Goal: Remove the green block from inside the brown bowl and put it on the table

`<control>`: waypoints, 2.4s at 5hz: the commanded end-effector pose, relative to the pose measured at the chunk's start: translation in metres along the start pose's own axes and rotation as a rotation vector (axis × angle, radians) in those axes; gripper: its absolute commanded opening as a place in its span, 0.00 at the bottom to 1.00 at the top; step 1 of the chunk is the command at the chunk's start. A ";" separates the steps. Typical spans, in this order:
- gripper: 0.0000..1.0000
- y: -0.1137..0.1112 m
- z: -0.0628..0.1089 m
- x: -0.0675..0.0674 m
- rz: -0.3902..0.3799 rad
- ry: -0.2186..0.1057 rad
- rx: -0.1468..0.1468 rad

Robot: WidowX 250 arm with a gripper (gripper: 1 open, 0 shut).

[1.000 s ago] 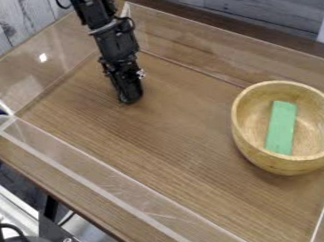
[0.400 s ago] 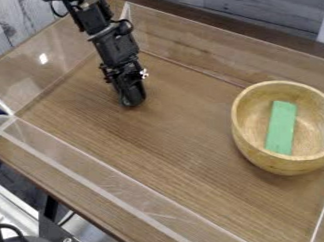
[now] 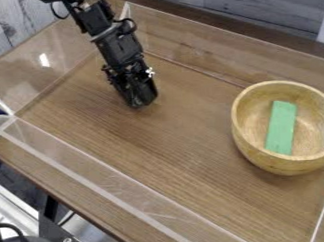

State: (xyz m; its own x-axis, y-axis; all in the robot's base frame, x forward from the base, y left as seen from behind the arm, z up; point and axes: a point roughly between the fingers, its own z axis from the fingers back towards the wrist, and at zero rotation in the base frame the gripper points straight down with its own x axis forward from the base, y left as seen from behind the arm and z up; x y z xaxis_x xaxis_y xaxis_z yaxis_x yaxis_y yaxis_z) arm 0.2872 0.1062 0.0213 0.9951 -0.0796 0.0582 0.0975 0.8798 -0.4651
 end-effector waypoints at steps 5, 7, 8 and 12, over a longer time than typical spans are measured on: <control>0.00 -0.015 0.020 -0.007 -0.020 -0.060 0.037; 0.00 -0.028 0.028 -0.006 -0.032 -0.074 0.055; 0.00 -0.040 0.036 -0.001 -0.060 -0.073 0.053; 0.00 -0.100 0.011 -0.036 -0.128 -0.005 0.071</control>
State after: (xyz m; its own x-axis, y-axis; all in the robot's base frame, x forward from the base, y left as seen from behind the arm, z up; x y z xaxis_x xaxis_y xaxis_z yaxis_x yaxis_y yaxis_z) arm 0.2357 0.0224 0.0605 0.9795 -0.1923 0.0601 0.1993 0.8820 -0.4269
